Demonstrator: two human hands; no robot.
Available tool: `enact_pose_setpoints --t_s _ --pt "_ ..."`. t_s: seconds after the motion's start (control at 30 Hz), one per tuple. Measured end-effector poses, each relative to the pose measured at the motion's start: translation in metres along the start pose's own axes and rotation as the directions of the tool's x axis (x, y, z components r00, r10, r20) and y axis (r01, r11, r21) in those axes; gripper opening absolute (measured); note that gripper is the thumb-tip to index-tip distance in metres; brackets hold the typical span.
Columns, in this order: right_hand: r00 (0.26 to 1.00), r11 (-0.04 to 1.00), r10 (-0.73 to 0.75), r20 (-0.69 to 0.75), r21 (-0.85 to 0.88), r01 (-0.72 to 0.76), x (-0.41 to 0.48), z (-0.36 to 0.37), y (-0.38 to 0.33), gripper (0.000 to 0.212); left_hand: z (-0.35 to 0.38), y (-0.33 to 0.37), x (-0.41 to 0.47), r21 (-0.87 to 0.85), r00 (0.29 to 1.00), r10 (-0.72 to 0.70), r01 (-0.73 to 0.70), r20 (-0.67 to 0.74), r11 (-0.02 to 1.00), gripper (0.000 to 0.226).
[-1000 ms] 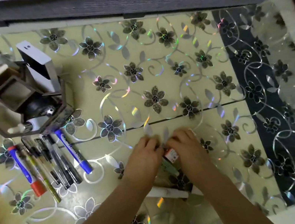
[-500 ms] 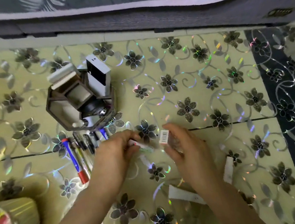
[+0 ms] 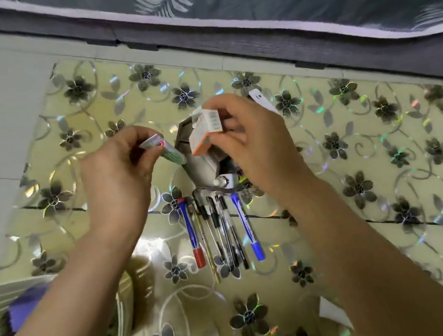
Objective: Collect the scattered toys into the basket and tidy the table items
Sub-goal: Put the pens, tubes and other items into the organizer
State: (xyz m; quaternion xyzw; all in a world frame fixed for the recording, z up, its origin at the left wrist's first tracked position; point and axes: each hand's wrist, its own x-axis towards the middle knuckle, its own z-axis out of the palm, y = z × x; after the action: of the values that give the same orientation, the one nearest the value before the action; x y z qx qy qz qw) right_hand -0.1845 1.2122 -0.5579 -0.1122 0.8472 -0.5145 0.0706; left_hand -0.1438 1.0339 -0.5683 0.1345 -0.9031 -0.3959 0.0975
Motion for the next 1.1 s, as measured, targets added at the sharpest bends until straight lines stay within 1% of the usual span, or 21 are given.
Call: enact_pose_setpoints --t_s 0.07,0.13,0.2,0.27,0.37,0.47,0.53,0.6,0.67,0.73,0.83,0.9,0.97,1.03,1.1 --pt "0.992 0.986 -0.047 0.118 -0.152 0.065 0.019 0.011 0.01 0.034 0.003 -0.005 0.004 0.007 0.999 0.023 -0.023 0.023 1.0 0.009" --pt "0.966 0.956 -0.012 0.258 -0.282 0.087 0.034 0.022 0.016 0.035 0.004 -0.012 0.006 -0.025 0.999 0.035 -0.034 0.042 0.999 0.008" --pt "0.938 0.921 0.03 0.344 -0.374 0.108 0.046 0.028 0.019 0.032 0.007 -0.014 0.005 0.001 0.996 0.064 -0.064 0.065 0.998 0.01" --pt "0.919 0.871 0.009 0.394 -0.454 0.186 0.057 0.035 0.023 0.027 0.011 -0.017 0.006 -0.011 0.991 0.096 -0.095 0.096 0.995 0.011" --pt "0.898 0.782 -0.053 0.437 -0.541 0.31 0.069 0.041 0.029 0.029 0.023 -0.019 0.009 -0.02 0.977 0.157 -0.156 0.142 0.988 0.01" --pt "0.892 0.77 -0.053 0.45 -0.55 0.323 0.071 0.045 0.032 0.035 0.038 -0.027 0.012 0.059 0.957 0.199 -0.216 0.21 0.975 0.014" --pt "0.913 0.81 -0.078 0.401 -0.509 0.293 0.067 0.047 0.032 0.04 0.046 -0.036 0.011 0.095 0.953 0.197 -0.224 0.232 0.97 0.018" --pt "0.939 0.853 -0.086 0.334 -0.462 0.243 0.058 0.047 0.031 0.048 0.052 -0.043 0.01 0.125 0.966 0.149 -0.178 0.213 0.976 0.02" --pt "0.963 0.892 -0.078 0.258 -0.413 0.183 0.045 0.048 0.028 0.053 0.055 -0.048 0.007 0.141 0.982 0.094 -0.117 0.163 0.983 0.02" --pt "0.982 0.938 -0.062 0.177 -0.327 0.118 0.027 0.046 0.026 0.059 0.056 -0.047 0.003 0.141 0.994 0.059 -0.072 0.093 0.987 0.024" --pt "0.998 0.97 -0.061 0.027 -0.234 0.066 -0.002 0.048 0.026 0.056 0.053 -0.04 -0.005 0.086 1.0 0.02 -0.02 -0.006 0.996 0.031" --pt "0.995 0.984 -0.021 -0.095 -0.175 0.004 -0.026 0.041 0.03 0.059 0.056 -0.023 -0.016 0.044 0.999 0.041 -0.039 -0.031 0.998 0.029" --pt "0.984 0.993 0.027 -0.176 -0.111 -0.047 -0.05 0.037 0.03 0.061 0.055 -0.008 -0.03 0.027 0.995 0.096 -0.095 -0.031 0.995 0.028" --pt "0.96 0.985 0.093 -0.264 -0.118 -0.127 -0.083 0.02 0.041 0.061 0.069 0.015 -0.055 0.022 0.983 0.18 -0.18 0.029 0.983 0.026" --pt "0.923 0.964 0.166 -0.348 -0.138 -0.225 -0.117 -0.004 0.059 0.058 0.087 0.037 -0.083 0.025 0.957 0.254 -0.26 0.136 0.965 0.026"
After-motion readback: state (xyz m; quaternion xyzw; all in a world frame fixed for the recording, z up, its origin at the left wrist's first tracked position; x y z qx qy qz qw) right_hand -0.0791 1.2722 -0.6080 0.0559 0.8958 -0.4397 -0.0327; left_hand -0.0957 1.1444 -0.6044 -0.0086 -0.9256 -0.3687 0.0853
